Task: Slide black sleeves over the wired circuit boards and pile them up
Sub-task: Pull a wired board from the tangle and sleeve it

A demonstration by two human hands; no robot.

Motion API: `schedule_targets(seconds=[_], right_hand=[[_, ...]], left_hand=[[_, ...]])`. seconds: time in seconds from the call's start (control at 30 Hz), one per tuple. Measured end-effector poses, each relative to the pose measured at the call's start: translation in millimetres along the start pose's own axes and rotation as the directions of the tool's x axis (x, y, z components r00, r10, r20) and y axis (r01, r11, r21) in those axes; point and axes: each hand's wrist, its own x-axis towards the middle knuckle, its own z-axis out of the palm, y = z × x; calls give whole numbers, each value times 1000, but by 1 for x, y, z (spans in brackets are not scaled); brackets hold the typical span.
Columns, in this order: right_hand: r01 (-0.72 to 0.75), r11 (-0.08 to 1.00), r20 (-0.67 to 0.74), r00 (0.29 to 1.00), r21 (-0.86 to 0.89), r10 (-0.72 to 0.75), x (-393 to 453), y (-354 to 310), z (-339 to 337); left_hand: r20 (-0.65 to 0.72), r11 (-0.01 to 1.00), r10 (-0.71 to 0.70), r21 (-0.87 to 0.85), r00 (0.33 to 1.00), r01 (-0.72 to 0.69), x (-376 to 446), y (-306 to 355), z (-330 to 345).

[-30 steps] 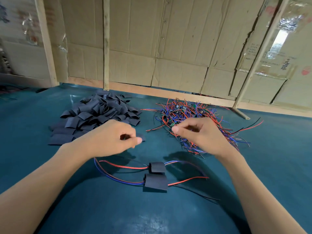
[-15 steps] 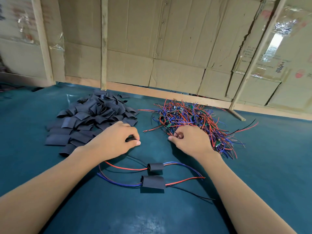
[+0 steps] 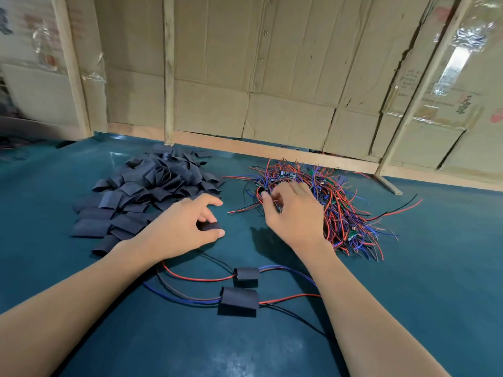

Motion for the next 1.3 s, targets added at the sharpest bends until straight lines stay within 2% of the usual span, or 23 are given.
schedule_targets(seconds=[0.03, 0.07, 0.1, 0.17, 0.23, 0.4, 0.53, 0.63, 0.7, 0.77, 0.87, 1.03, 1.1, 1.17, 1.23, 1.3], right_hand=[[115, 990, -26, 993, 80, -113, 4, 0, 0], [164, 978, 33, 985, 127, -169, 8, 2, 2], [138, 983, 169, 973, 121, -158, 11, 4, 4], [39, 996, 453, 891, -77, 0, 9, 7, 12], [-13, 975, 537, 833, -223, 134, 5, 8, 18], [-142, 969, 450, 866, -201, 220, 5, 6, 12], [-256, 928, 444, 822, -270, 356, 14, 4, 15], [-334, 890, 445, 777, -309, 446, 25, 2, 17], [-373, 881, 448, 761, -292, 470, 26, 5, 17], [-407, 876, 440, 758, -258, 481, 25, 9, 16], [-425, 876, 434, 761, -229, 482, 22, 10, 16], [-333, 884, 457, 763, -328, 457, 23, 1, 19], [-394, 882, 460, 753, -258, 471, 24, 1, 18], [-537, 840, 476, 720, -78, 505, 25, 6, 10], [-656, 728, 485, 712, 201, 508, 27, 12, -5], [-709, 556, 462, 705, 433, 539, 32, 15, -23]], left_hand=[[1, 1000, -3, 11, 1000, 3, -4, 0, -3], [-1, 1000, -7, 14, 1000, 7, -7, -1, -7], [-7, 1000, -14, 7, 1000, 14, -10, 0, -10], [-16, 999, -24, -28, 1000, 23, -14, 2, -15], [-41, 998, -33, -61, 999, 30, -17, 5, -19], [-163, 997, 2, -76, 987, -15, -16, 9, -23], [-232, 973, -24, -228, 972, -31, -14, 16, -14], [-203, 864, -143, -504, 969, 22, -6, 16, -14], [-113, 702, -232, -707, 966, 86, -1, 13, -18], [-26, 570, -281, -809, 959, 145, 1, 9, -20], [14, 537, -260, -829, 966, 156, -1, 3, -17], [-27, 522, -259, -845, 965, 117, -5, 1, -17], [-42, 491, -274, -865, 961, 103, -5, 1, -18], [-40, 471, -281, -876, 959, 102, -5, 2, -19], [-30, 464, -271, -880, 962, 103, -5, 5, -19], [-29, 454, -266, -886, 964, 98, -5, 6, -19]])
